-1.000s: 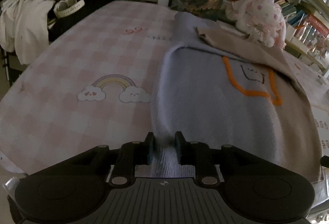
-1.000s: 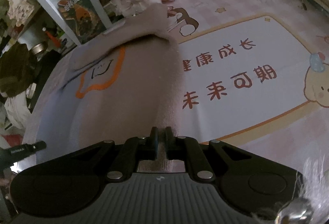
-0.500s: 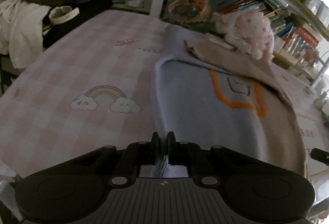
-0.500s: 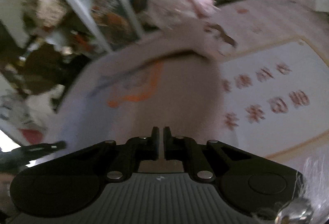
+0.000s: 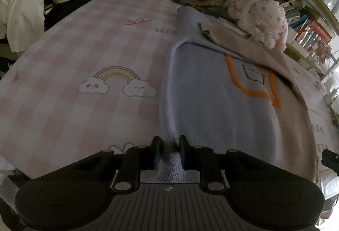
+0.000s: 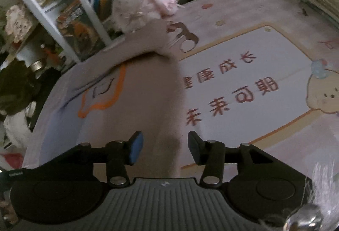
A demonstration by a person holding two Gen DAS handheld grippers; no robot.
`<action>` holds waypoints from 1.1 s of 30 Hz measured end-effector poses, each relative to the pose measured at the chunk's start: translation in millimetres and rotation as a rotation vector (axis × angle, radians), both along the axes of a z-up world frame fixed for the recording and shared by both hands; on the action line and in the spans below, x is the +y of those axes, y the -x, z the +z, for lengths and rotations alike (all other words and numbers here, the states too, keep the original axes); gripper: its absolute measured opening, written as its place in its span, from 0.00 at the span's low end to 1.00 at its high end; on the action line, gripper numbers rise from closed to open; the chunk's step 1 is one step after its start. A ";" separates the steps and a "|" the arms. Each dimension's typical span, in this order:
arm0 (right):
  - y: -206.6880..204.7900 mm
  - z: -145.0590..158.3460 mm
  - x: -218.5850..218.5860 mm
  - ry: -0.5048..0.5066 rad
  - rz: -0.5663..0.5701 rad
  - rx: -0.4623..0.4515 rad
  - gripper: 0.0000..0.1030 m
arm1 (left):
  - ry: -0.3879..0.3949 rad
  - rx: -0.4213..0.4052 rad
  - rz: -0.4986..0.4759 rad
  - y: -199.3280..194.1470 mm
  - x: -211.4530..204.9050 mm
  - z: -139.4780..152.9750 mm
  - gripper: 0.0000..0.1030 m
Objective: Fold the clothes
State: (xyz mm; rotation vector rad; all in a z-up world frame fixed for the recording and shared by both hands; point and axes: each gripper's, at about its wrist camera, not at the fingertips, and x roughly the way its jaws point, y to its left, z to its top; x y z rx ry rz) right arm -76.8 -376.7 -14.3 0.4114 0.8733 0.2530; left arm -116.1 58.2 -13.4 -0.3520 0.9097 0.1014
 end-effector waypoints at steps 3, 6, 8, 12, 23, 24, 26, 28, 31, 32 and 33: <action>-3.8 -5.8 4.8 0.020 0.007 0.048 0.41 | -0.020 0.002 -0.018 -2.1 -3.3 0.3 0.24; -0.2 -5.3 15.9 0.046 0.035 0.045 0.34 | -0.027 0.002 -0.024 -3.3 -5.1 0.6 0.25; 0.9 -4.3 27.2 0.122 0.078 0.031 0.15 | -0.029 -0.002 -0.028 -3.3 -5.3 0.5 0.25; 2.1 1.9 29.5 0.080 0.099 -0.004 0.09 | -0.027 -0.005 -0.030 -3.1 -4.1 0.2 0.24; -2.9 -10.3 12.9 -0.052 0.015 0.070 0.31 | -0.014 0.003 -0.031 -6.0 -2.0 1.4 0.25; -3.1 -11.0 12.2 -0.062 0.012 0.068 0.31 | -0.014 0.003 -0.029 -5.9 -2.4 1.3 0.25; -3.3 -11.6 14.7 -0.053 0.032 0.070 0.31 | -0.011 -0.001 -0.025 -6.3 -2.8 0.9 0.24; -3.5 -12.1 17.5 -0.043 0.054 0.072 0.12 | -0.007 -0.003 -0.025 -6.8 -2.3 0.3 0.18; -4.3 -13.4 16.7 -0.062 0.062 0.093 0.10 | 0.001 0.001 -0.032 -6.2 -1.3 -0.6 0.05; -3.4 -12.9 15.1 -0.069 0.062 0.092 0.09 | 0.001 -0.001 -0.032 -5.1 -0.8 -0.3 0.04; -2.5 -12.3 13.5 -0.075 0.063 0.091 0.09 | 0.003 -0.002 -0.031 -3.4 -0.5 0.1 0.04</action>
